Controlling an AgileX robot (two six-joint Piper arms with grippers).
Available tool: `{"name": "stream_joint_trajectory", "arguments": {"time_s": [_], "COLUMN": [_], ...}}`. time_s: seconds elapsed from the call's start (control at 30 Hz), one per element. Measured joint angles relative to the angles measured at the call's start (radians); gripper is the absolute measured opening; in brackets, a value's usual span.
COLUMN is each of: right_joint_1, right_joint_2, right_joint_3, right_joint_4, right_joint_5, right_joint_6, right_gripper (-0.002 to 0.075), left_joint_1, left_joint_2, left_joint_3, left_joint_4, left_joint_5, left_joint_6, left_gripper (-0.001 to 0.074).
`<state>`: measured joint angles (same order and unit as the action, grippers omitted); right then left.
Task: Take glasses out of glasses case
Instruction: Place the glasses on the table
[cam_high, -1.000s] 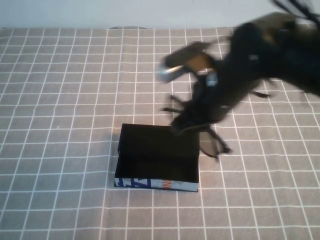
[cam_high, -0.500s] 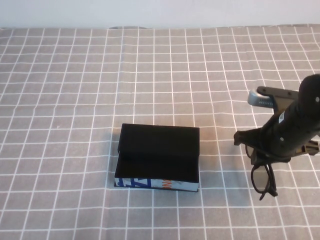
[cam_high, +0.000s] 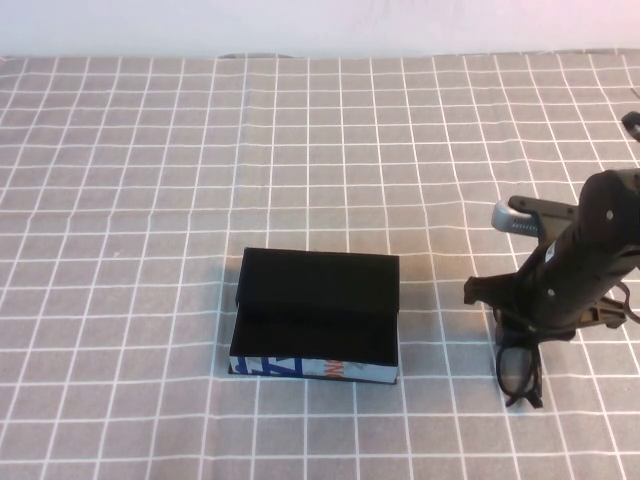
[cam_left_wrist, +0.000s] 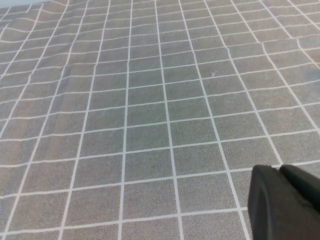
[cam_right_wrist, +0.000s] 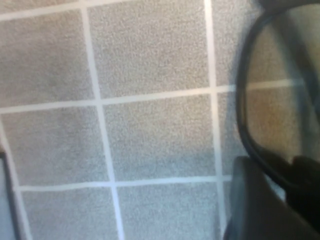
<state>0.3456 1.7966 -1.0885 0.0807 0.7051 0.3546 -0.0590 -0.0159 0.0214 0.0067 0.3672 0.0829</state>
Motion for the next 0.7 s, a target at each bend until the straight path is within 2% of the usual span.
{"name": "stream_joint_trajectory", "arguments": {"time_s": [0.2,0.4,0.5,0.63,0.7], "right_joint_1": [0.0,0.0,0.005,0.034,0.053], "right_joint_2": [-0.032,-0.172,-0.254,-0.402,-0.483], "right_joint_3": [0.0,0.0,0.002,0.024,0.052], "right_joint_4": [-0.014,-0.074,-0.105,-0.116,-0.118], "right_joint_5": [0.019,0.123,0.192,0.263,0.265], "right_joint_6": [0.0,0.015,0.01,0.003,0.003], "right_gripper": [0.0287,0.0313,0.0258,0.0072,0.0024], "left_joint_1": [0.0,0.0,0.0,0.0,0.0], "left_joint_2": [0.0,0.0,0.0,0.0,0.0], "left_joint_3": [0.0,0.0,0.0,0.0,0.0], "left_joint_4": [0.0,0.0,0.0,0.0,0.0], "left_joint_5": [0.0,0.0,0.0,0.0,0.0], "left_joint_6": [0.0,0.0,0.0,0.0,0.0], "left_gripper": [-0.0004,-0.0004,-0.0004,-0.0004,-0.0005]}}
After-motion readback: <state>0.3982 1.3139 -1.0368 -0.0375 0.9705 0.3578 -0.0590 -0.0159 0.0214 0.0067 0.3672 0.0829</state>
